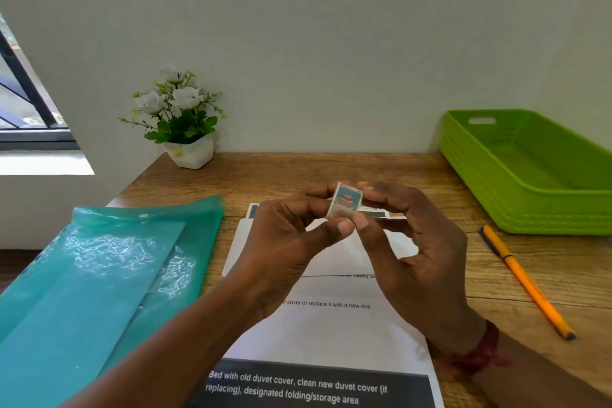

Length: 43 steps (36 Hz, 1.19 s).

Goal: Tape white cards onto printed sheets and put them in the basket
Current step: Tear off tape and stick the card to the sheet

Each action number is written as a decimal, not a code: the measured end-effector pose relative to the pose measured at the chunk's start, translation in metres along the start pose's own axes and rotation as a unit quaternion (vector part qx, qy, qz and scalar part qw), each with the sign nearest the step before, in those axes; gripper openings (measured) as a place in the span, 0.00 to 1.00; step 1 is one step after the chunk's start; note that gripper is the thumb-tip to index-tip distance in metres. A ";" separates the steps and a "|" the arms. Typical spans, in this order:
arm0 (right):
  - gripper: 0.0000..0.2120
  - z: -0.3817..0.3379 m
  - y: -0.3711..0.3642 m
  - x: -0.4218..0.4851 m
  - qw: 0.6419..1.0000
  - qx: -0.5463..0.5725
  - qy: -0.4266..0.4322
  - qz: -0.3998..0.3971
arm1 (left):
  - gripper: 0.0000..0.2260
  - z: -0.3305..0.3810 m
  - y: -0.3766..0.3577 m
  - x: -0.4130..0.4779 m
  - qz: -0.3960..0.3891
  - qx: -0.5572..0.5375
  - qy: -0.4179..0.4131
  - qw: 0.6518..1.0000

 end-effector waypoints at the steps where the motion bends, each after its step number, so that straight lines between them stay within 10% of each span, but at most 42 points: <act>1: 0.12 0.000 0.000 0.000 1.000 -0.001 0.004 -0.002 | 0.09 0.000 0.001 0.000 0.002 -0.003 -0.001 1.000; 25: 0.06 -0.017 0.001 -0.003 0.983 -0.137 0.125 0.005 | 0.12 0.011 0.007 0.000 0.057 0.030 -0.073 0.995; 43: 0.05 0.024 -0.019 -0.006 0.993 -0.013 -0.103 -0.065 | 0.12 0.020 0.010 0.001 0.085 0.135 -0.147 0.976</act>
Point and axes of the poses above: each hand's wrist, its own x-axis towards the middle knuckle, its own y-axis out of the back of the hand, z = x × y, the point moved 10 cm from there along x, towards the middle knuckle, and after that the axes turned 5 degrees about z, right-handed, at the moved point
